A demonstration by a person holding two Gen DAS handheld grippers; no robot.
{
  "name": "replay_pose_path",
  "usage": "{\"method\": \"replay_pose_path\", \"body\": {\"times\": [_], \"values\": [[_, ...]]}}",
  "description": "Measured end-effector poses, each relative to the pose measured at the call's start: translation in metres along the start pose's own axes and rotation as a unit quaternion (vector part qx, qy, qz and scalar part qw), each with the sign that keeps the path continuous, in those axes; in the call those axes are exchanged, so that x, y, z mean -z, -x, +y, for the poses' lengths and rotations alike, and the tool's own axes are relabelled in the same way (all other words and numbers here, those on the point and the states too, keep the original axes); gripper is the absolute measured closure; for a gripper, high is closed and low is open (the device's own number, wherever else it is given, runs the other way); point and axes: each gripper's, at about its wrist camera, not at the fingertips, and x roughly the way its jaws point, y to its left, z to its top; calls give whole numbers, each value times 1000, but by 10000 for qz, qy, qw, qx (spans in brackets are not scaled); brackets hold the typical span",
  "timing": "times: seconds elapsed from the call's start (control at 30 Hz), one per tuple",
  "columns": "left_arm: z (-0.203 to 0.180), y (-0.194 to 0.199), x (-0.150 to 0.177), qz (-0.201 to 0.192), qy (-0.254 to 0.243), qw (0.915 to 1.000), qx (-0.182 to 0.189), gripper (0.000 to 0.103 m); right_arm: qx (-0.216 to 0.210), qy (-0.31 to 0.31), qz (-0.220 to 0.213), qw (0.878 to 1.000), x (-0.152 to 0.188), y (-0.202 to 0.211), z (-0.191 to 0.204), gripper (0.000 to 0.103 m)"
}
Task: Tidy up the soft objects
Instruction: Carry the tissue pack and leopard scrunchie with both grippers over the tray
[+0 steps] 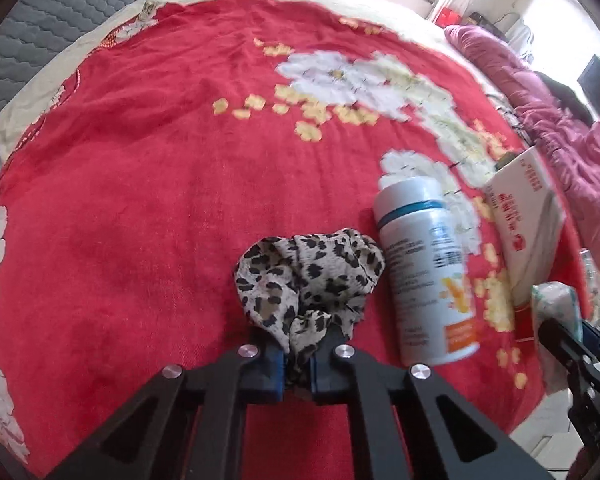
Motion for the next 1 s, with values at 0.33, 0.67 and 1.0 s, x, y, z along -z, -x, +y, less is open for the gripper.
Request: {"method": "replay_pose_path", "body": {"times": [0.33, 0.67, 1.0], "values": [[-25, 69, -6, -439, -228, 9987, 150, 95, -168, -267, -401, 9987, -13, 37, -18, 73], [-73, 127, -10, -879, -603, 9939, 292, 95, -218, -478, -844, 9950, -17, 82, -39, 73], [-129, 153, -1, -1047, -1032, 9877, 538, 95, -85, -918, -1239, 9880, -9, 123, -80, 73]]}}
